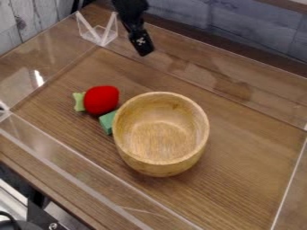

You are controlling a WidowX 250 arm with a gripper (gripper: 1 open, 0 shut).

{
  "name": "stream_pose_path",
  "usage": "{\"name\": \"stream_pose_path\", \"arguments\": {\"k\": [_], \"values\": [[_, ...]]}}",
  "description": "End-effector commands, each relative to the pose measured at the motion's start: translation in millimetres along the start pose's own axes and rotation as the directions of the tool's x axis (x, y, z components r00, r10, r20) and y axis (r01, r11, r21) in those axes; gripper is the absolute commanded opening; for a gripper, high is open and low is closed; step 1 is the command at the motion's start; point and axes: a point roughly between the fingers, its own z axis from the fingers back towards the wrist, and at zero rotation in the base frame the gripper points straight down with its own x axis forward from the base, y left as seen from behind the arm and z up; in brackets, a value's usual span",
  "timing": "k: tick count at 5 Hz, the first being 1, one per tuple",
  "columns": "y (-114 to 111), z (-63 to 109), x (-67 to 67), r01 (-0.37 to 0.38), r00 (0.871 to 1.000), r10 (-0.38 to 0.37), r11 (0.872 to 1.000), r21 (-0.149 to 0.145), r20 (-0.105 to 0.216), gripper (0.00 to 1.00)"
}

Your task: Remove the green stick from the brown bowl and put it on the table

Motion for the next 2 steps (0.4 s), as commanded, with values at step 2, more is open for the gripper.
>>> {"name": "stream_pose_path", "arguments": {"k": [2], "values": [[12.3,5.9,-5.0,-0.052,0.998,0.049,0.995,0.083,0.034,1.0]]}}
